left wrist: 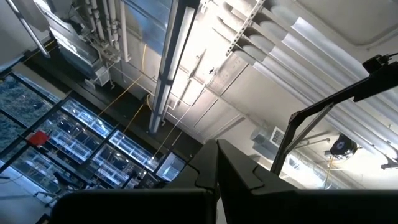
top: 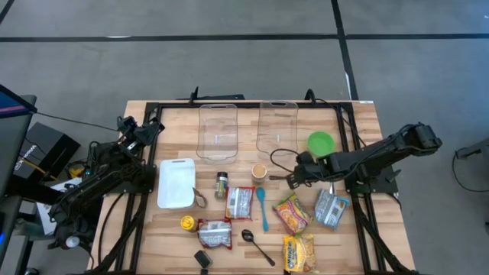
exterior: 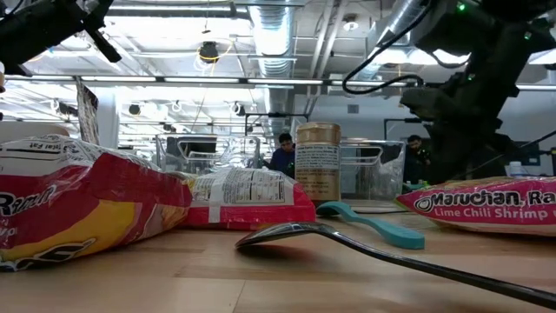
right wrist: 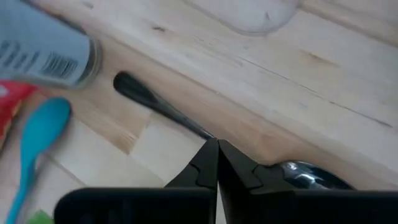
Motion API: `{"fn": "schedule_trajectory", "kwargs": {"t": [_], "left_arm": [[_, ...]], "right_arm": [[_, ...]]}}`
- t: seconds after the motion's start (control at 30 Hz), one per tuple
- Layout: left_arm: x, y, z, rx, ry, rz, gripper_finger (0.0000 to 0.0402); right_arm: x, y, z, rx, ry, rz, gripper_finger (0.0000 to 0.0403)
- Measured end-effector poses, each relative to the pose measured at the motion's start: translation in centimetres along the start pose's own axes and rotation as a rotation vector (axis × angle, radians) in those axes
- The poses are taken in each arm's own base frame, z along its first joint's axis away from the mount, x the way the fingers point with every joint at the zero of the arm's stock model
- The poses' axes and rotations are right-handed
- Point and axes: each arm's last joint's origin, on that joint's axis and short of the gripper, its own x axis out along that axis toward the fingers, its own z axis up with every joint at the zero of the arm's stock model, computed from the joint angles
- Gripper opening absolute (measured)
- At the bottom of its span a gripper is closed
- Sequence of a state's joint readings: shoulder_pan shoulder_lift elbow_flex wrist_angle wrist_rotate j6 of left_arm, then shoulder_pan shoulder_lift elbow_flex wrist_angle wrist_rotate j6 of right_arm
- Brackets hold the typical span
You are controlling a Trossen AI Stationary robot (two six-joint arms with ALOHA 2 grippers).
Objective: Pick & Place Food Item
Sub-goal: Put the top black spoon into the white bin
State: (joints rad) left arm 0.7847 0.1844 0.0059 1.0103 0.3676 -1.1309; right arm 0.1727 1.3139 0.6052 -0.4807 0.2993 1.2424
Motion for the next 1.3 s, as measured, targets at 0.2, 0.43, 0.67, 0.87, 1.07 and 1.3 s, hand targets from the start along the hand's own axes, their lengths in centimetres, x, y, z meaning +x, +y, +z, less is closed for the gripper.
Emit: {"fn": "schedule_trajectory", "kwargs": {"t": [0.2,0.43,0.67,0.87,1.07,1.3], "left_arm": [[0.0,0.0,0.0,-0.001,0.001,0.000,0.0000],[0.0,0.0,0.0,-0.002,0.001,0.001,0.0000],[0.0,0.0,0.0,-0.003,0.002,0.001,0.0000],[0.0,0.0,0.0,-0.004,0.002,0.001,0.0000],[0.0,0.0,0.0,-0.004,0.001,0.001,0.0000],[0.0,0.0,0.0,-0.004,0.002,0.001,0.0000]], "right_arm": [[1.4,-0.1,-0.4,0.030,0.021,-0.061,0.0000],[3.0,0.7,-0.6,0.035,0.008,-0.044,0.0000],[3.3,0.8,-0.7,-0.002,0.026,-0.036,0.0000],[2.7,0.9,-1.1,-0.047,0.058,-0.010,0.0000],[1.9,0.8,-1.7,-0.099,0.119,-0.003,0.0000],[0.4,0.8,-1.3,-0.292,0.107,0.067,0.0000]]}}
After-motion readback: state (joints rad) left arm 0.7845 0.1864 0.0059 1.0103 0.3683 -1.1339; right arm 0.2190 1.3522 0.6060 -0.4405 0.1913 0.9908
